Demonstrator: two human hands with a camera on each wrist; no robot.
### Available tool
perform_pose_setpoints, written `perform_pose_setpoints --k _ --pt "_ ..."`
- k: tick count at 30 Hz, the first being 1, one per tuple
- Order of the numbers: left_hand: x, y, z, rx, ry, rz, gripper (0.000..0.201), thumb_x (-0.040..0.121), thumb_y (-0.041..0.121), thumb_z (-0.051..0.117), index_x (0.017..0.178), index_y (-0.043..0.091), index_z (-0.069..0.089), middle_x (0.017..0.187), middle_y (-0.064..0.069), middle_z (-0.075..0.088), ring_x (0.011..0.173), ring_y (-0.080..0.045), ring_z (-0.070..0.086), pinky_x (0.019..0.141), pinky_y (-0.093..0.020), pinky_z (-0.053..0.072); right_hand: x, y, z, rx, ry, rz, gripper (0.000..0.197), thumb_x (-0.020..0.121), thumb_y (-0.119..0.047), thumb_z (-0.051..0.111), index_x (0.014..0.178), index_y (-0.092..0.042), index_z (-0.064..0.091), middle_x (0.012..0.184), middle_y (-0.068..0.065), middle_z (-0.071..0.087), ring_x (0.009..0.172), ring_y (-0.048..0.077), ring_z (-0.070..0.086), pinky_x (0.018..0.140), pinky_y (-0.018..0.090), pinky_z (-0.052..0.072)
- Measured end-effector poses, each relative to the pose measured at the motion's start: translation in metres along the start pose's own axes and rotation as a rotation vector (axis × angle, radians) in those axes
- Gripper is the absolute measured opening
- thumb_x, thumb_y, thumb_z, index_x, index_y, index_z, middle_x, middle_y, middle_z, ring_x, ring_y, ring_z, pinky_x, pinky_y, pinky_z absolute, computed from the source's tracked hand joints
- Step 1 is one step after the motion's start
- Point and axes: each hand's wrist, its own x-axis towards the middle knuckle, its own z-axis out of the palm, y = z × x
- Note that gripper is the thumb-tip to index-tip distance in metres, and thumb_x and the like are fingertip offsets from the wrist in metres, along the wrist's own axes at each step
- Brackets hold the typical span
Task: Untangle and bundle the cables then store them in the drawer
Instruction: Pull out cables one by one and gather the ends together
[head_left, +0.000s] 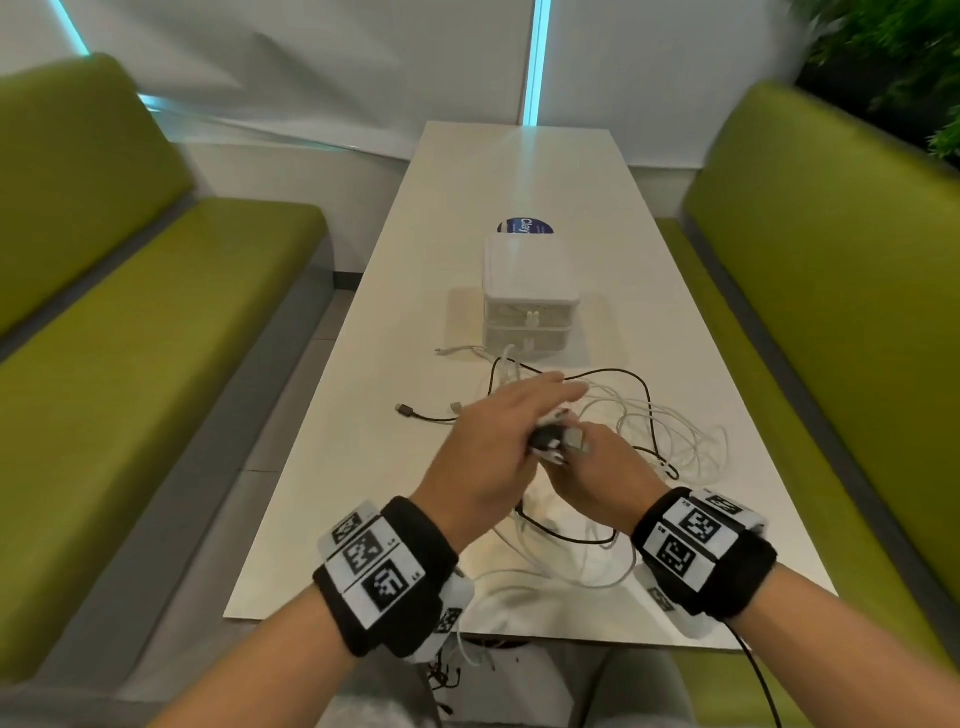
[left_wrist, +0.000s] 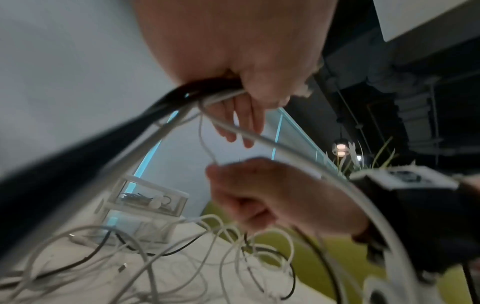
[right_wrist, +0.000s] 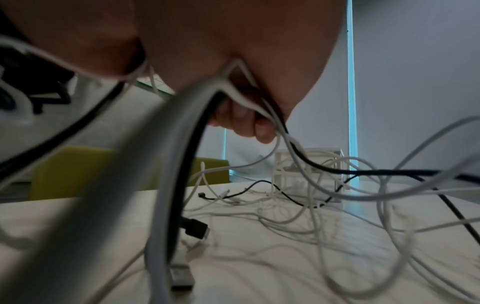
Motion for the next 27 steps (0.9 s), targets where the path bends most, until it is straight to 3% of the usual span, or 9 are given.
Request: perform_pose_setpoints --k 2,7,11,14,18,21,23,25,27 --pt "0.002 -0.012 0.005 0.203 -0.076 -0.014 0.053 0.077 0.011 0.036 0.124 0.013 0.061 0.122 -0.007 0.064 0.118 -0.021 0.054 0.102 -0.036 0.044 -0.002 -0.003 0.000 -0.008 0.078 -0.098 0.028 0.091 -0.023 0.040 0.091 -0.010 0.065 0.077 0.014 0.068 0.065 0.036 0.063 0.052 0.041 0.047" --pt "0.001 -0.020 0.007 0.404 -0.146 -0.058 0.017 0.088 0.020 0.044 0.096 0.018 0.059 0.081 -0.003 0.067 0.078 -0.027 0.059 0.066 -0.035 0.041 -0.006 -0.003 0.000 -0.062 0.150 -0.202 0.037 0.092 -0.033 0.038 0.088 -0.009 0.065 0.068 0.009 0.066 0.053 0.031 0.060 0.045 0.026 0.032" --pt "0.002 -0.020 -0.012 0.411 0.086 -0.036 0.031 0.083 0.021 0.038 0.101 0.017 0.063 0.059 0.001 0.061 0.050 -0.021 0.052 0.051 -0.024 0.027 -0.006 0.002 0.001 -0.046 0.051 -0.122 0.046 0.095 -0.049 0.017 0.090 -0.015 0.048 0.078 0.004 0.059 0.068 0.030 0.057 0.056 0.038 0.042" --pt "-0.001 -0.023 -0.027 0.267 0.264 -0.049 0.036 0.084 0.020 0.032 0.097 0.014 0.064 0.062 0.001 0.062 0.046 -0.013 0.045 0.050 -0.022 0.030 -0.004 0.012 0.002 -0.018 -0.017 -0.065 0.042 0.093 -0.054 0.012 0.085 -0.021 0.035 0.075 -0.002 0.051 0.068 0.025 0.052 0.062 0.038 0.042" --pt "-0.002 -0.027 -0.033 0.138 0.458 -0.111 0.023 0.091 0.001 0.042 0.090 0.012 0.063 0.057 -0.001 0.052 0.044 -0.018 0.038 0.049 -0.024 0.029 0.002 0.022 0.002 0.002 -0.092 0.018 0.035 0.099 -0.050 0.020 0.085 -0.022 0.036 0.078 -0.002 0.053 0.072 0.024 0.052 0.069 0.040 0.045" --pt "0.003 -0.033 -0.031 0.335 0.253 -0.187 0.022 0.089 0.001 0.048 0.096 0.014 0.064 0.068 0.007 0.058 0.057 -0.014 0.050 0.056 -0.017 0.038 0.003 0.018 0.005 -0.025 -0.100 0.003 0.032 0.101 -0.045 0.023 0.083 -0.021 0.033 0.075 -0.004 0.049 0.070 0.023 0.050 0.063 0.036 0.040" --pt "0.007 -0.036 -0.025 0.460 0.045 -0.196 0.029 0.085 0.003 0.050 0.108 0.017 0.064 0.099 0.000 0.065 0.090 -0.023 0.059 0.079 -0.031 0.047 0.003 0.014 0.009 -0.042 -0.078 -0.024 0.032 0.101 -0.045 0.025 0.082 -0.020 0.034 0.073 -0.003 0.049 0.068 0.024 0.049 0.059 0.035 0.036" --pt "0.008 -0.032 -0.017 0.456 -0.076 -0.194 0.041 0.085 0.003 0.052 0.124 0.014 0.059 0.120 -0.004 0.060 0.112 -0.025 0.053 0.095 -0.035 0.042 0.004 0.008 0.010 -0.064 -0.070 -0.040 0.033 0.102 -0.042 0.028 0.088 -0.017 0.044 0.076 0.001 0.056 0.070 0.028 0.054 0.059 0.036 0.038" --pt "0.008 -0.022 -0.004 0.504 -0.208 -0.187 0.040 0.090 0.009 0.051 0.128 0.016 0.056 0.121 -0.003 0.060 0.113 -0.024 0.053 0.093 -0.033 0.040 0.004 0.005 0.010 -0.054 -0.031 -0.053 0.032 0.102 -0.036 0.034 0.104 -0.015 0.058 0.089 0.005 0.067 0.078 0.029 0.061 0.061 0.034 0.041"
